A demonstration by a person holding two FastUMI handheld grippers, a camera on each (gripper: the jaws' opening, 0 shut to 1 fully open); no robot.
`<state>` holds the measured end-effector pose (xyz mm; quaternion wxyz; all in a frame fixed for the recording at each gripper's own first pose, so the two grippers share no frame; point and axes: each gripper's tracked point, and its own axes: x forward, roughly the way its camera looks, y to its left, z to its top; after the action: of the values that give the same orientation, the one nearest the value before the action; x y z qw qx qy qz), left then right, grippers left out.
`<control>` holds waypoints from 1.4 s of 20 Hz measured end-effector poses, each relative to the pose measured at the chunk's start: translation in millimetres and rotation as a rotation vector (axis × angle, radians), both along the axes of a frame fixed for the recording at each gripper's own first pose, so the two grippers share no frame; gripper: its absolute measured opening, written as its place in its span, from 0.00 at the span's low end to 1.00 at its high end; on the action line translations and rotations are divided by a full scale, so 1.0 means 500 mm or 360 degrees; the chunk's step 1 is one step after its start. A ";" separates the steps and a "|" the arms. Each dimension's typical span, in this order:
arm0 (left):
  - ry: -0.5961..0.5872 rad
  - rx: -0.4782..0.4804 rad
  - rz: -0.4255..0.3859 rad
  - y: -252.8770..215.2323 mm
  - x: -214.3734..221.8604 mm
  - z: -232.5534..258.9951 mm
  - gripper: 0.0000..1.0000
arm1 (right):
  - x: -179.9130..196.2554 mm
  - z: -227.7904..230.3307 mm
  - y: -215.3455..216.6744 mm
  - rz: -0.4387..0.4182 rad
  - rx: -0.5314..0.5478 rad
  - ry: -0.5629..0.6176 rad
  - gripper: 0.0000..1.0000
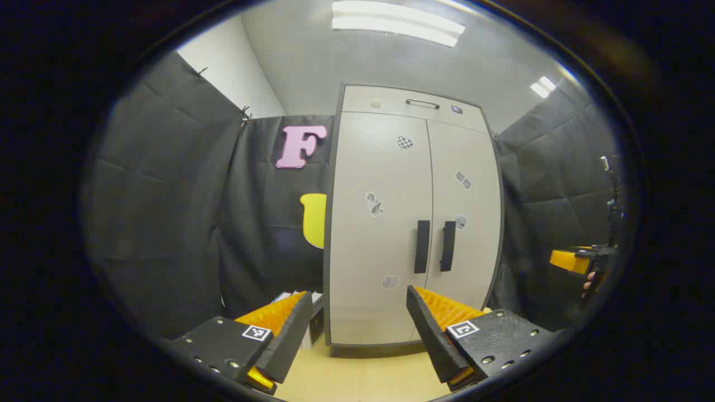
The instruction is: Open the right door of the double-door shoe cabinet with the right hand, and open the left door with the left hand.
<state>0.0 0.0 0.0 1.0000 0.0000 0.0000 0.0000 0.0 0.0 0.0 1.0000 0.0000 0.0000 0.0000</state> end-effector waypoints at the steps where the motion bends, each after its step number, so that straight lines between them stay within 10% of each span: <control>1: 0.0001 0.0000 -0.0003 0.000 0.003 -0.004 0.98 | 0.002 -0.001 0.003 0.0006 0.0001 0.0006 0.94; 28: 0.0118 -0.0058 -0.0026 0.022 0.021 -0.076 0.98 | 0.097 0.089 0.106 0.0116 0.0034 0.0014 0.97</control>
<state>10.6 11.0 -37.8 0.9991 -0.0182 0.0371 -0.0082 48.4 52.8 44.7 0.9993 0.0107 0.0044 0.0365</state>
